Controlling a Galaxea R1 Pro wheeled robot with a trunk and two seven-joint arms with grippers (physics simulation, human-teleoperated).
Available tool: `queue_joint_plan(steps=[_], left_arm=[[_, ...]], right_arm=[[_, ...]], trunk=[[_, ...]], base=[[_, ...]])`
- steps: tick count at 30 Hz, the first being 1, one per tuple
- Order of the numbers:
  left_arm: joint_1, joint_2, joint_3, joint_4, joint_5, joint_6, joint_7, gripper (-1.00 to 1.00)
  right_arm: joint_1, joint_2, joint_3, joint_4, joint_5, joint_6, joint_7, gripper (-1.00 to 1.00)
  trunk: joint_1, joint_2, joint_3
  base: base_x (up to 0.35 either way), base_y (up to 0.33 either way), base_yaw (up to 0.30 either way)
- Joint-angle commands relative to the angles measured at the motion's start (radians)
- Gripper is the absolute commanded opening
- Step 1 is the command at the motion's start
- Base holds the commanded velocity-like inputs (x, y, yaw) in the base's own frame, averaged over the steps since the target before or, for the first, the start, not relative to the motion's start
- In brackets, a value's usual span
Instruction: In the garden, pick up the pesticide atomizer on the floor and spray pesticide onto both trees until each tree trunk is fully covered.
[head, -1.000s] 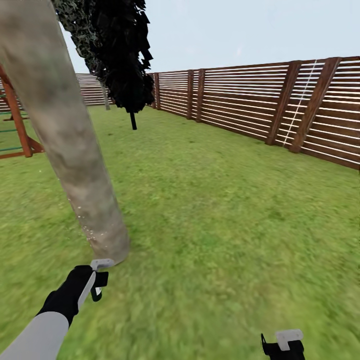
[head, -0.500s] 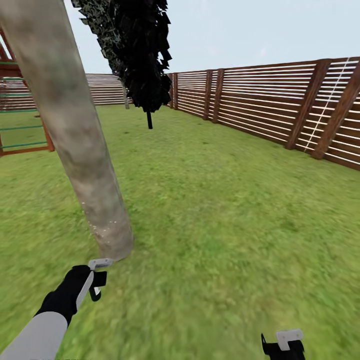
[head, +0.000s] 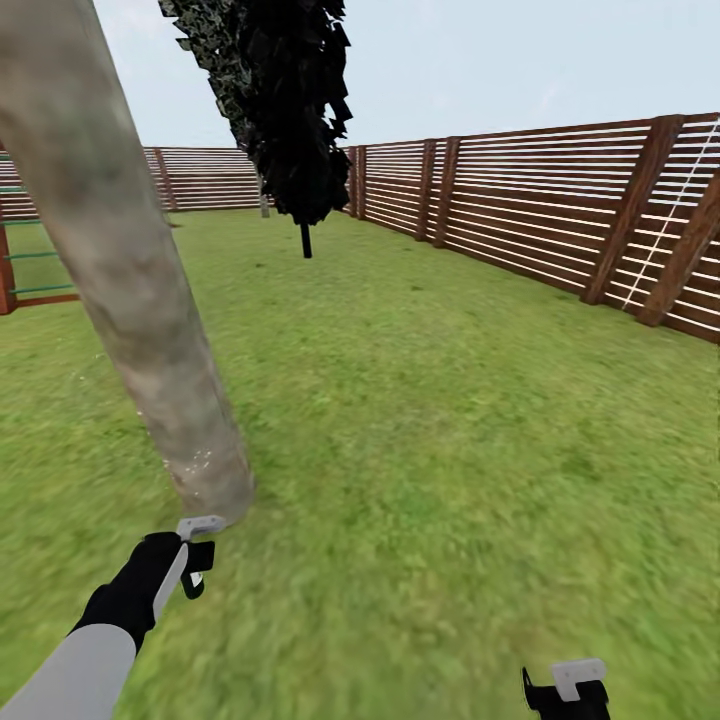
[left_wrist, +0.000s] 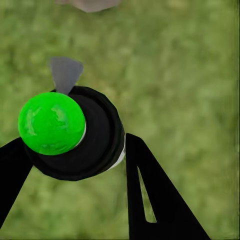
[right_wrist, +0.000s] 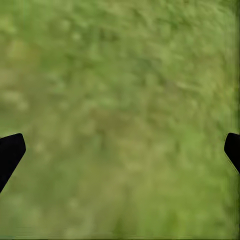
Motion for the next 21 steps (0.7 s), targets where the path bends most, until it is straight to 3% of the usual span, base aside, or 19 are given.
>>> queue_joint_plan(steps=[1,5,13,21], left_arm=[[0.0,0.0,0.0,-0.002,-0.004,0.006,0.007,-1.0],[0.0,0.0,0.001,-0.002,-0.005,0.006,0.007,-1.0],[0.0,0.0,0.001,-0.002,-0.004,-0.02,0.007,-1.0],[-0.019,0.015,0.002,-0.041,-0.005,-0.018,-0.005,-1.0]], right_arm=[[-0.001,0.0,-0.005,0.002,0.011,-0.003,-0.005,1.0],[-0.001,0.0,-0.005,0.002,0.011,-0.003,-0.005,1.0],[-0.001,0.0,-0.005,0.002,0.011,-0.003,-0.005,1.0],[-0.001,-0.003,-0.005,0.002,0.011,-0.003,-0.005,1.0]], trunk=[[0.0,0.0,-0.001],[0.0,0.0,-0.001],[0.0,0.0,-0.001],[0.0,0.0,-0.001]], base=[[0.012,-0.273,0.0],[0.002,-0.274,0.094],[0.11,-0.259,0.264],[0.013,-0.03,0.193]])
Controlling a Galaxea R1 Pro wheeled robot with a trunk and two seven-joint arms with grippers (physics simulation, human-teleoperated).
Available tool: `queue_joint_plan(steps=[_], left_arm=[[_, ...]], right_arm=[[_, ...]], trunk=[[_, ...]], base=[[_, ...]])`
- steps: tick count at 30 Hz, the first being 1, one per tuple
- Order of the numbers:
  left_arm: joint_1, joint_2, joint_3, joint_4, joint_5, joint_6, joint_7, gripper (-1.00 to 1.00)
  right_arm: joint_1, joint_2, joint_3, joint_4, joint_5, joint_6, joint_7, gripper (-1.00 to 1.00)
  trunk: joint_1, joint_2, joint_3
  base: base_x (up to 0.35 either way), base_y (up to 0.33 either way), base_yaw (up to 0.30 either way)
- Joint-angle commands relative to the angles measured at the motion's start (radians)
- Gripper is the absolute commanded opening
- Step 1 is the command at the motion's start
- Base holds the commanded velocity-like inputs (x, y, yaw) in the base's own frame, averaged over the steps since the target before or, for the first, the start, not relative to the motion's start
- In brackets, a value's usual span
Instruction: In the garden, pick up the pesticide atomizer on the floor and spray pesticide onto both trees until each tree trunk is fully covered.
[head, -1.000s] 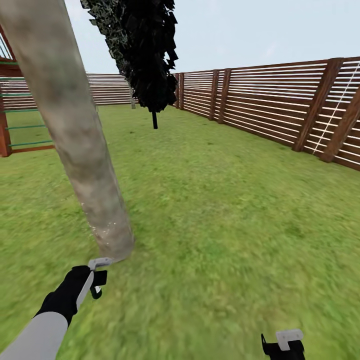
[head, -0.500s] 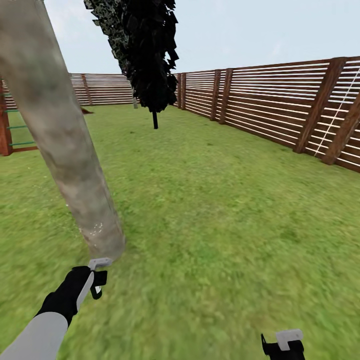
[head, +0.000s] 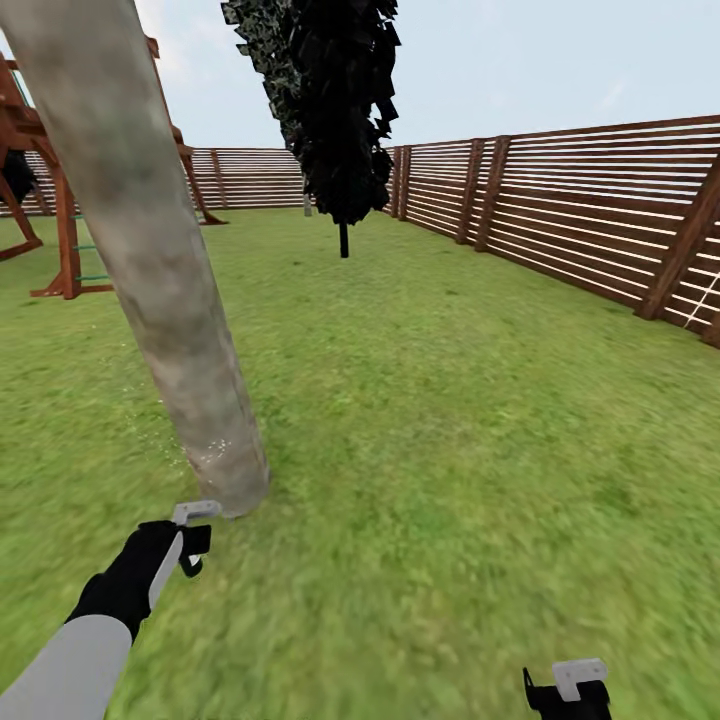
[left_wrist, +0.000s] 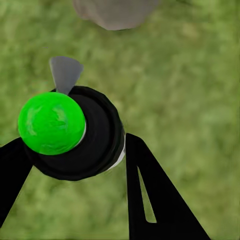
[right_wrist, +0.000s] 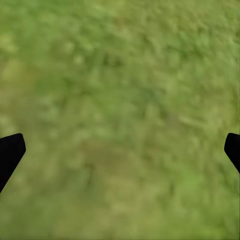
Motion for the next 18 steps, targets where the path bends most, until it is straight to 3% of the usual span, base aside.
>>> queue_joint_plan(steps=[1,5,10,12,15,18], left_arm=[[-0.016,0.015,-0.001,-0.002,-0.003,0.009,0.004,-1.0],[-0.028,0.069,-0.002,-0.005,-0.002,0.013,-0.016,-1.0],[-0.077,0.063,-0.006,-0.066,0.0,0.02,-0.019,-1.0],[-0.09,0.077,-0.003,-0.071,-0.001,0.043,-0.019,-1.0],[-0.099,0.122,-0.001,-0.09,0.0,0.057,-0.038,-1.0],[-0.099,0.118,-0.007,-0.115,-0.001,0.063,-0.08,-1.0]], right_arm=[[-0.001,-0.001,-0.005,0.002,0.011,-0.003,-0.005,1.0],[-0.001,-0.002,-0.006,0.002,0.011,-0.003,-0.005,1.0],[-0.001,-0.002,-0.006,0.002,0.011,-0.003,-0.005,1.0],[-0.001,-0.001,-0.005,0.003,0.011,-0.003,-0.005,1.0],[-0.001,0.0,-0.005,0.003,0.011,-0.003,-0.005,1.0],[-0.001,0.0,-0.005,0.003,0.011,-0.003,-0.005,1.0]], trunk=[[0.0,0.0,-0.001],[0.0,0.0,-0.001],[0.0,0.0,-0.001],[0.0,0.0,-0.001],[0.0,0.0,-0.001],[0.0,0.0,-0.001]], base=[[0.0,0.0,0.006],[0.0,0.0,0.001],[0.0,0.0,0.0],[0.0,0.0,0.0],[0.0,0.0,0.0],[0.0,0.0,0.0]])
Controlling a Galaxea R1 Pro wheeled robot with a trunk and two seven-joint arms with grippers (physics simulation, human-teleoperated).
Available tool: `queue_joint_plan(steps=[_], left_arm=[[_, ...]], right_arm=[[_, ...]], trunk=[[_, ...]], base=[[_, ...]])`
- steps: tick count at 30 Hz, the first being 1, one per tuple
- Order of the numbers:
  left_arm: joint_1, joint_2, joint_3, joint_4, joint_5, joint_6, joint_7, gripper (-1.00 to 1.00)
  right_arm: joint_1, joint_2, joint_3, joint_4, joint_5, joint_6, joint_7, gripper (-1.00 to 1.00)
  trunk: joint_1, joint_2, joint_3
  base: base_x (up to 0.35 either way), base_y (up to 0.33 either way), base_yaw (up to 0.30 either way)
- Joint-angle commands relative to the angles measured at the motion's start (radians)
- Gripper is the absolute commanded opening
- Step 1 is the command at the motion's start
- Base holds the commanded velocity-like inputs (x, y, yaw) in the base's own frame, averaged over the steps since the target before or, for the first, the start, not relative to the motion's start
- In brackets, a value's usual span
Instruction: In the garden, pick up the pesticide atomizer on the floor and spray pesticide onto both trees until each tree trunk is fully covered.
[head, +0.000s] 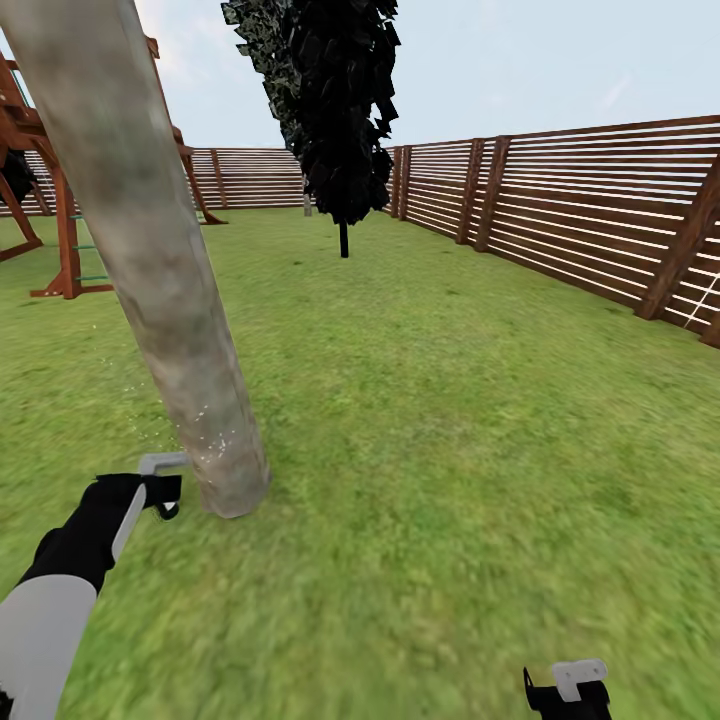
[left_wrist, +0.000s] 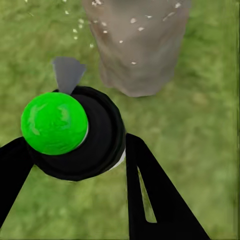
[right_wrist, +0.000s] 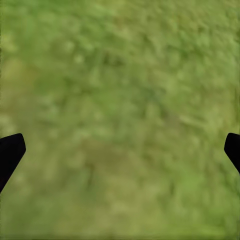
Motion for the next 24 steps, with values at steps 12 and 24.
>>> queue_joint_plan(steps=[12,24], left_arm=[[-0.002,-0.066,-0.005,-0.094,-0.007,0.043,-0.005,-1.0],[0.009,-0.031,-0.005,-0.13,-0.019,0.056,0.002,-1.0]], right_arm=[[-0.001,0.002,-0.005,0.0,0.01,-0.003,-0.005,1.0],[-0.001,0.002,-0.005,0.0,0.01,-0.003,-0.005,1.0]], trunk=[[0.0,0.0,-0.001],[0.0,0.0,-0.001]], base=[[0.0,0.0,0.0],[0.003,-0.007,0.111]])
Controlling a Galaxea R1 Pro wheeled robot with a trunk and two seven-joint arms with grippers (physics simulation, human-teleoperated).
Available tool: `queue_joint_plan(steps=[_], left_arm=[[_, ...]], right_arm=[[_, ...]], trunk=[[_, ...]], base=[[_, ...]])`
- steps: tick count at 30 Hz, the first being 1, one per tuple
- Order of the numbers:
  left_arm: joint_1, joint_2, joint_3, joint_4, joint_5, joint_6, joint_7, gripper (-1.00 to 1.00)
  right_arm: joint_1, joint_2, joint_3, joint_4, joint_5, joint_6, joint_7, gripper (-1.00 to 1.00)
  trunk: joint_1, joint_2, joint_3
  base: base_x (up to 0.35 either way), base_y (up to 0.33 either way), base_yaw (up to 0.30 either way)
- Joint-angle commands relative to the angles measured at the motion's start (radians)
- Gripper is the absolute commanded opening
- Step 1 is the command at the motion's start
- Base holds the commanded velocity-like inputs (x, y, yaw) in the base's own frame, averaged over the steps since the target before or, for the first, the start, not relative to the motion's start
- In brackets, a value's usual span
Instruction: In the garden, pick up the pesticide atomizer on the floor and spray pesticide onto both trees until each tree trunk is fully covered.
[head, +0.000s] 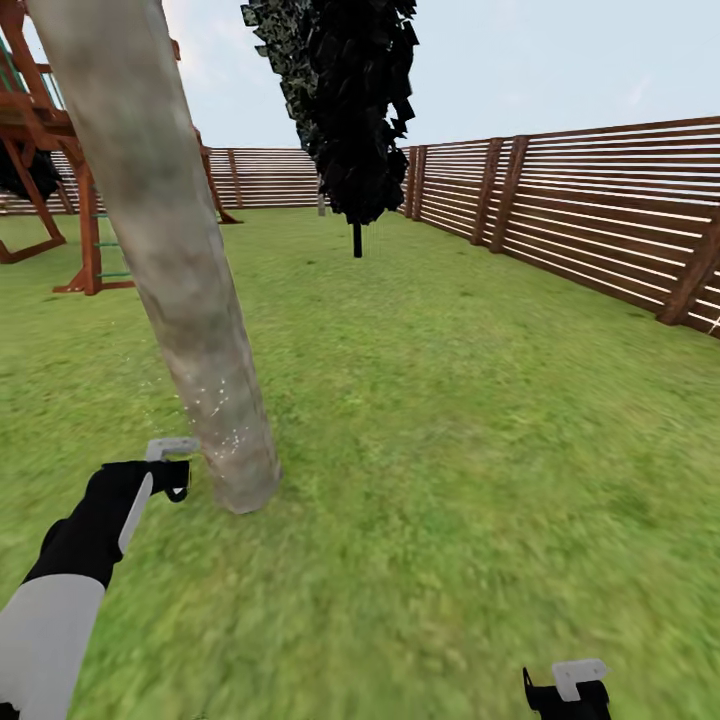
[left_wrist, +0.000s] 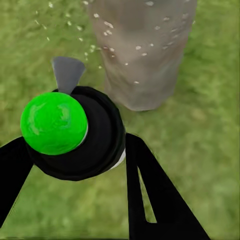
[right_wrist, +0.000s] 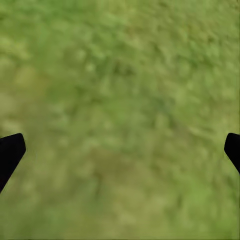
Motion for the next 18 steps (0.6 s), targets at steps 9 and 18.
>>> queue_joint_plan(steps=[9,18], left_arm=[[0.021,0.008,0.005,0.023,-0.009,0.002,0.029,-1.0],[0.051,0.003,0.001,0.093,-0.008,-0.003,0.032,-1.0]], right_arm=[[-0.001,0.0,-0.005,0.002,0.011,-0.003,-0.005,1.0],[-0.001,0.0,-0.005,0.002,0.011,-0.004,-0.005,1.0]], trunk=[[0.0,0.0,-0.001],[0.0,0.0,-0.001]], base=[[0.107,-0.233,0.083],[0.057,-0.268,0.265]])
